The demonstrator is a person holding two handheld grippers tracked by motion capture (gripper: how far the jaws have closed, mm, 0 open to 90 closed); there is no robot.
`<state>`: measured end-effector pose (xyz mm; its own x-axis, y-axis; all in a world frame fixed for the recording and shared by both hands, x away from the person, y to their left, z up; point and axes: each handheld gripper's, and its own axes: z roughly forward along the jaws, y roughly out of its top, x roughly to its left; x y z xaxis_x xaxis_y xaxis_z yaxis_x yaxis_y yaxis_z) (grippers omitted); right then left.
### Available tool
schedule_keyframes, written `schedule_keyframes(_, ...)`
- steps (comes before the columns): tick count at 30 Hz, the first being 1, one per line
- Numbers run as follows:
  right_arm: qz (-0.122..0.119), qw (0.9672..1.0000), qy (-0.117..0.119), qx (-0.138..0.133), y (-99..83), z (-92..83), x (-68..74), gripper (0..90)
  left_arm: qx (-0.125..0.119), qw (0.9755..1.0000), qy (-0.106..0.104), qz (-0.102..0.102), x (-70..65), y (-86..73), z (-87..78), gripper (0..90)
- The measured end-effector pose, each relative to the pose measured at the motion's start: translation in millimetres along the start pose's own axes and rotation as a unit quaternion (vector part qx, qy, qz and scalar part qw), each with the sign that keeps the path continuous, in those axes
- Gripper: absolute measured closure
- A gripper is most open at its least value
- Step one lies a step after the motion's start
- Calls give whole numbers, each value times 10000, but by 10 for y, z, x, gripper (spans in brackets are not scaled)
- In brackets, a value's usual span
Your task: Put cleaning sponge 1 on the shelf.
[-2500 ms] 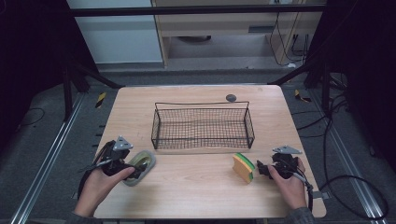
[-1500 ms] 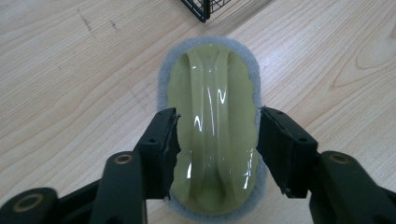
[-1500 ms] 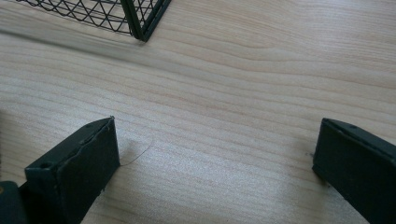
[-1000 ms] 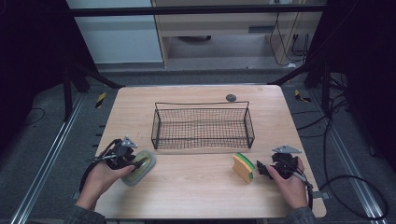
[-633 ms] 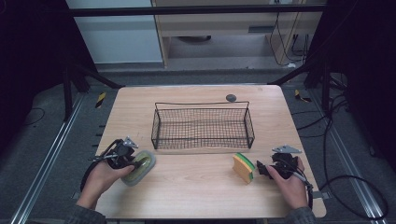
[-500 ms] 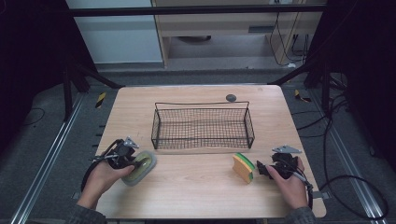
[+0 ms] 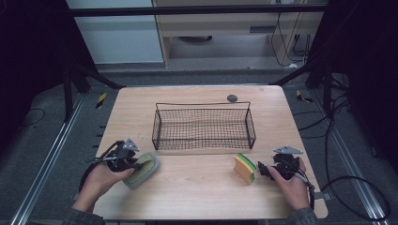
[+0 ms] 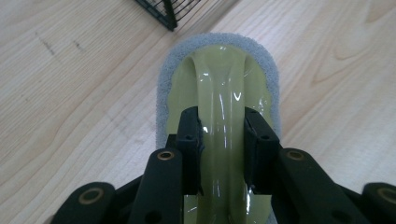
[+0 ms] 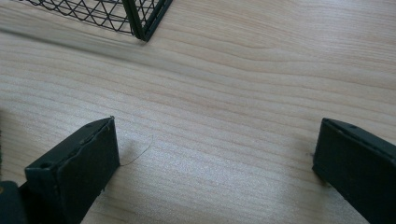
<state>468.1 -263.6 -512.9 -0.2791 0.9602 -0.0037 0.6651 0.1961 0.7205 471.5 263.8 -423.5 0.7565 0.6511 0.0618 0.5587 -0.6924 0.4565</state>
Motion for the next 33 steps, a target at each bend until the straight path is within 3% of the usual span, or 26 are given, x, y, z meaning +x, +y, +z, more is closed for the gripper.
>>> schedule_keyframes(4, -14, 10000, 4, -18, -5, -1, -2, 5, -123, 9994, -98, 321, -166, 96, -129, 708)
schedule_keyframes(5, -14, 10000, 4, -18, -5, -1, -2, 5, -123, 9994, -98, 321, -166, 96, -129, 708)
schedule_keyframes(7, 20, 10000, 7, -35, -8, -5, 4, 7, -113, 9982, -132, 580, -248, 179, -190, 708)
schedule_keyframes(8, 20, 10000, 7, -35, -8, -5, 4, 7, -113, 9982, -132, 580, -248, 179, -190, 707)
schedule_keyframes(16, 14, 10000, 4, -36, -9, -5, 5, 6, 106, 9923, -77, 1232, -335, 464, -344, 708)
schedule_keyframes(21, -2, 10000, 10, -32, -8, -4, 2, 7, 297, 9863, 133, 1620, -356, 665, -496, 708)
schedule_keyframes(25, -15, 10000, 37, -33, -6, -4, -2, 7, 185, 9794, 422, 1968, -376, 863, -606, 708)
schedule_keyframes(26, -14, 10000, 39, -32, -6, -4, -2, 7, 185, 9794, 422, 1968, -376, 863, -606, 708)
schedule_keyframes(27, -13, 10000, 32, -32, -6, -4, -1, 7, 86, 9761, 555, 2097, -405, 929, -627, 709)
schedule_keyframes(28, -13, 10000, 32, -32, -6, -4, -1, 7, 86, 9761, 555, 2097, -405, 929, -627, 709)
schedule_keyframes(30, -13, 10000, 37, -33, -7, -4, -1, 7, 89, 9727, 716, 2207, -454, 1012, -633, 709)
schedule_keyframes(32, -13, 10000, 37, -34, -7, -4, -1, 7, 99, 9710, 703, 2284, -482, 1078, -612, 709)
schedule_keyframes(33, -15, 10000, 37, -34, -7, -4, -2, 7, 108, 9686, 723, 2378, -493, 1138, -578, 709)
